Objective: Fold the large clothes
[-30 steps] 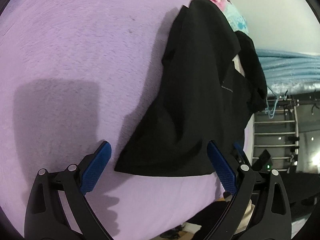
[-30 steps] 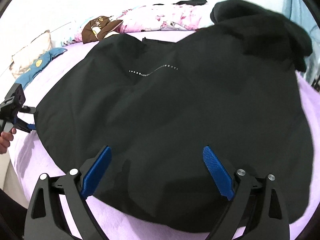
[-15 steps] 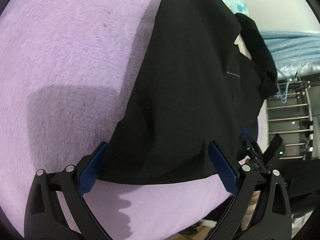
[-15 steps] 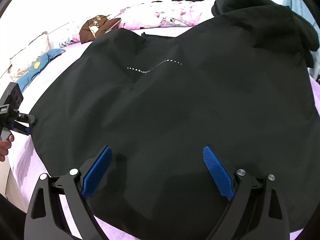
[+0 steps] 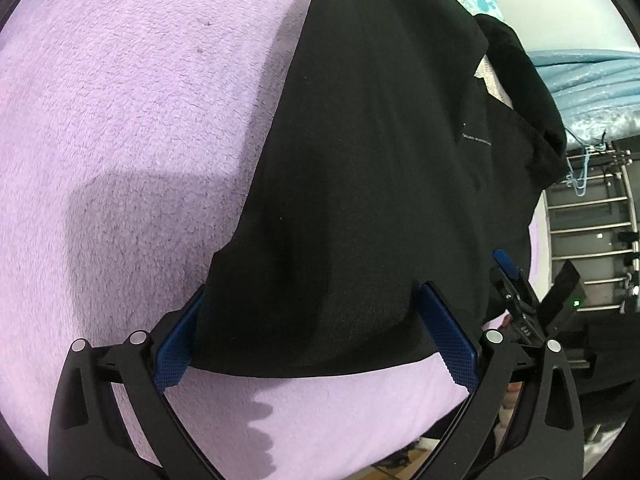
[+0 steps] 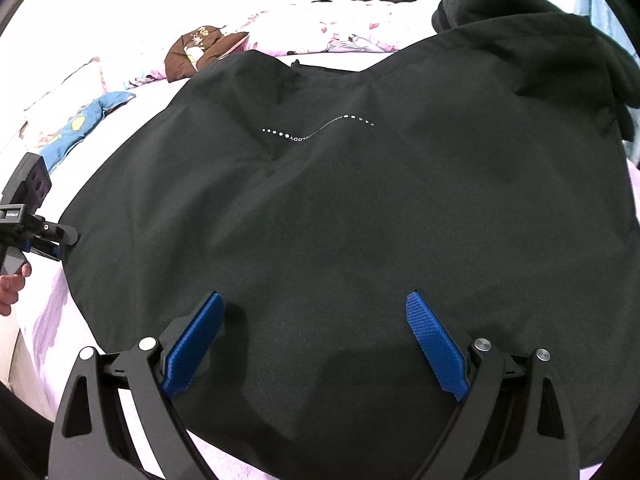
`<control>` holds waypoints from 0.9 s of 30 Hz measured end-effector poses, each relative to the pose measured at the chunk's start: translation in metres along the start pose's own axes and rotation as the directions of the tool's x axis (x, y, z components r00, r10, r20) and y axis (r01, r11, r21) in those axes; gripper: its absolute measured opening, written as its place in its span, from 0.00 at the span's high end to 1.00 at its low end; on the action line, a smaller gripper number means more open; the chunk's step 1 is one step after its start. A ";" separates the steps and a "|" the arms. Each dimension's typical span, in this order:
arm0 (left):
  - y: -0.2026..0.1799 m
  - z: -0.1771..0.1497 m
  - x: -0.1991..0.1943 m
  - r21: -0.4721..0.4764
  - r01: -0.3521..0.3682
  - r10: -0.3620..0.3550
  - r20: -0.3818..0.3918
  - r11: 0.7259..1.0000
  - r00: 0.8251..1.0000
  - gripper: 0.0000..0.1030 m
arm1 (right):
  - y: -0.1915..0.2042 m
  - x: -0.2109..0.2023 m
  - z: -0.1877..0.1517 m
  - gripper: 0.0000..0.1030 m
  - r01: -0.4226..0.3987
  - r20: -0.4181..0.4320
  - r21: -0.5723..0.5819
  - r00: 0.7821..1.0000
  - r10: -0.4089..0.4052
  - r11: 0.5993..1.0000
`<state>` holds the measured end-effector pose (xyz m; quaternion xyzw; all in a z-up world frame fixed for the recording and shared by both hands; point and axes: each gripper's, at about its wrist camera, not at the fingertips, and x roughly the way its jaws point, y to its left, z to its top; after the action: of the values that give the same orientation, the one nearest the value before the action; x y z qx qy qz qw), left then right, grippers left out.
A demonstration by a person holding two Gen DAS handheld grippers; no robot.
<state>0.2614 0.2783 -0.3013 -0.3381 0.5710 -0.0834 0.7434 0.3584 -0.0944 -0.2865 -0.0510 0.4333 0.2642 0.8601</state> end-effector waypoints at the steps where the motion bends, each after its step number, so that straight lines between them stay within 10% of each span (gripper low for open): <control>1: -0.001 0.000 0.001 0.000 -0.002 0.002 -0.001 1.000 1.000 0.07 | 0.000 0.000 0.000 0.12 0.001 -0.001 -0.001 1.000 -0.001 1.000; 27: -0.005 0.004 0.005 -0.004 0.007 -0.008 -0.024 1.000 1.000 0.12 | 0.001 0.003 0.000 0.12 0.005 -0.007 -0.004 1.000 -0.005 1.000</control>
<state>0.2684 0.2740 -0.3016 -0.3406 0.5788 -0.0892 0.7355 0.3595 -0.0918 -0.2882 -0.0548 0.4355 0.2627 0.8593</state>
